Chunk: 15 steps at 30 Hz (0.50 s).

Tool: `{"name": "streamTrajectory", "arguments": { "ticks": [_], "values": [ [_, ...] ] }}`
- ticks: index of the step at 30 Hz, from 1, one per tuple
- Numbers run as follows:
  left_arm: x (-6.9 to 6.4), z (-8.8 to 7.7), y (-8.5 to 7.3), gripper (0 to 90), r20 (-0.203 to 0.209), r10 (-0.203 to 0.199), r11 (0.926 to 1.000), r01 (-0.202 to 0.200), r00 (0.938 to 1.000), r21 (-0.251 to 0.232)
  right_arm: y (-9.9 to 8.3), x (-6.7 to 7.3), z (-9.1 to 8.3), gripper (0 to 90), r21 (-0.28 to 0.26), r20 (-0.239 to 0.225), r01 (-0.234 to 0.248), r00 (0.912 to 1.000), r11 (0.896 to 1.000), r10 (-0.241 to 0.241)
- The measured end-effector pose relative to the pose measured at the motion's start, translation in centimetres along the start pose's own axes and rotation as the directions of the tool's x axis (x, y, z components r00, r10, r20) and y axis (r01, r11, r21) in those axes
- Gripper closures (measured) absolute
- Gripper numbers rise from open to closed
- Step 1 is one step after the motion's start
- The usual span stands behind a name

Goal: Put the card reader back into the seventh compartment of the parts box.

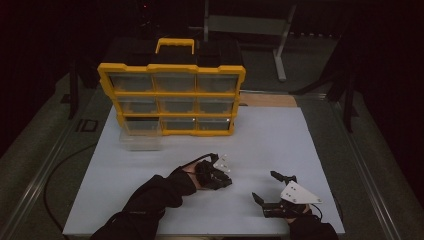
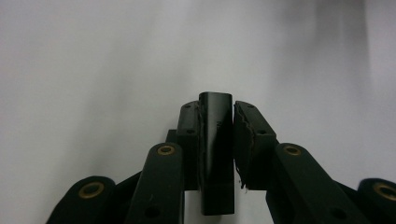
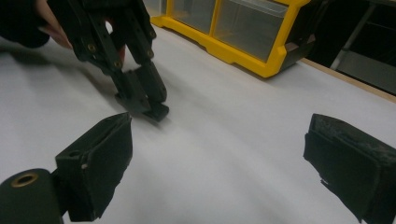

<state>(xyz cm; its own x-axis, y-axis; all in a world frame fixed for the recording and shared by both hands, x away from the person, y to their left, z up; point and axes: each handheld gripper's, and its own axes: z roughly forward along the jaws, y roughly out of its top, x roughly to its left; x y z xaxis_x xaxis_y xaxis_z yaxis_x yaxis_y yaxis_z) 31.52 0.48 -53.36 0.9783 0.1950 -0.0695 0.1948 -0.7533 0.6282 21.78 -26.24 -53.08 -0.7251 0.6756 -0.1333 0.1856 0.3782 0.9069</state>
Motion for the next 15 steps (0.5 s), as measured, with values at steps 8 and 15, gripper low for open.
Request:
{"name": "streamTrajectory", "arguments": {
  "ticks": [8, 15],
  "values": [
    [-0.1, -1.4, 0.2, 73.5, -0.022, -0.004, 0.9997, 0.004, 0.9997, -0.026, 0.0, 0.0, 0.0, 7.9, -0.002, 0.000, 0.001, 1.0000, 1.000, -0.001],
    [0.1, -2.7, -0.1, 73.5, -0.050, -0.010, 0.9994, 0.008, 0.9987, -0.032, 0.0, 0.0, 0.0, 7.9, -0.003, 0.001, -0.003, 1.0000, 1.000, 0.004]
  ]
}}
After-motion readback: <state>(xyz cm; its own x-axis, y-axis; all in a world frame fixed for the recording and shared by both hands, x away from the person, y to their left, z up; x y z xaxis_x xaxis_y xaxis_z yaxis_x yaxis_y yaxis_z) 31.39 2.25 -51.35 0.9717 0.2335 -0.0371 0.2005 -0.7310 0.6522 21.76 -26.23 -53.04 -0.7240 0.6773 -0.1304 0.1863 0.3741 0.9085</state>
